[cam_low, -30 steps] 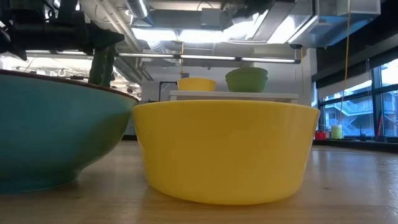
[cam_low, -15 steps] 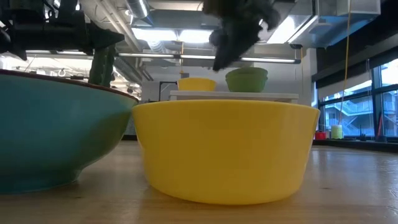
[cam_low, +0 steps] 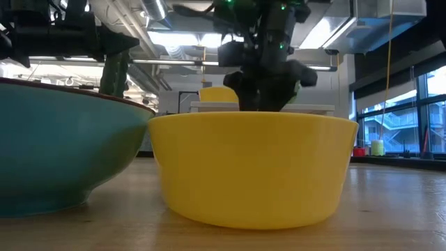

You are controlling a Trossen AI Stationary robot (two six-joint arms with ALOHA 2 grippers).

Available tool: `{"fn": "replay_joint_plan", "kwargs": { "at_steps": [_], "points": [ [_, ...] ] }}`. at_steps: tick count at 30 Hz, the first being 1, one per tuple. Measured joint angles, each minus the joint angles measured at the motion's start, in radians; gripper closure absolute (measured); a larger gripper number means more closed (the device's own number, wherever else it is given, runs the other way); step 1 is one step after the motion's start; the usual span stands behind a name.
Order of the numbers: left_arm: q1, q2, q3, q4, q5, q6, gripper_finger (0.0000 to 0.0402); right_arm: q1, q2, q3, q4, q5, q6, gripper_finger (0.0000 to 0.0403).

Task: Pick & Place Mini bowls
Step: Stack the green bowl on top of the green bowl on the shelf

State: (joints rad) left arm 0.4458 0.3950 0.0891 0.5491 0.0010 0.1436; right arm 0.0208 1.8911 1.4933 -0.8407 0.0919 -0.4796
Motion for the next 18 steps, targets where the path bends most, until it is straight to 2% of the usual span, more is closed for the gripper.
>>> {"fn": "replay_joint_plan", "kwargs": {
  "at_steps": [7, 11, 18],
  "points": [
    [0.0, 0.0, 0.0, 0.0, 0.0, 0.0, 0.0399, 0.0, 0.063, 0.0, 0.012, 0.1, -0.025, 0.0197],
    [0.0, 0.0, 0.0, 0.0, 0.0, 0.0, 0.04, 0.0, 0.087, 0.0, 0.019, 0.118, -0.025, 0.0212],
    [0.0, 0.0, 0.0, 0.0, 0.0, 0.0, 0.0395, 0.0, 0.1, 0.0, 0.021, 0.144, -0.024, 0.0273]
  ]
}}
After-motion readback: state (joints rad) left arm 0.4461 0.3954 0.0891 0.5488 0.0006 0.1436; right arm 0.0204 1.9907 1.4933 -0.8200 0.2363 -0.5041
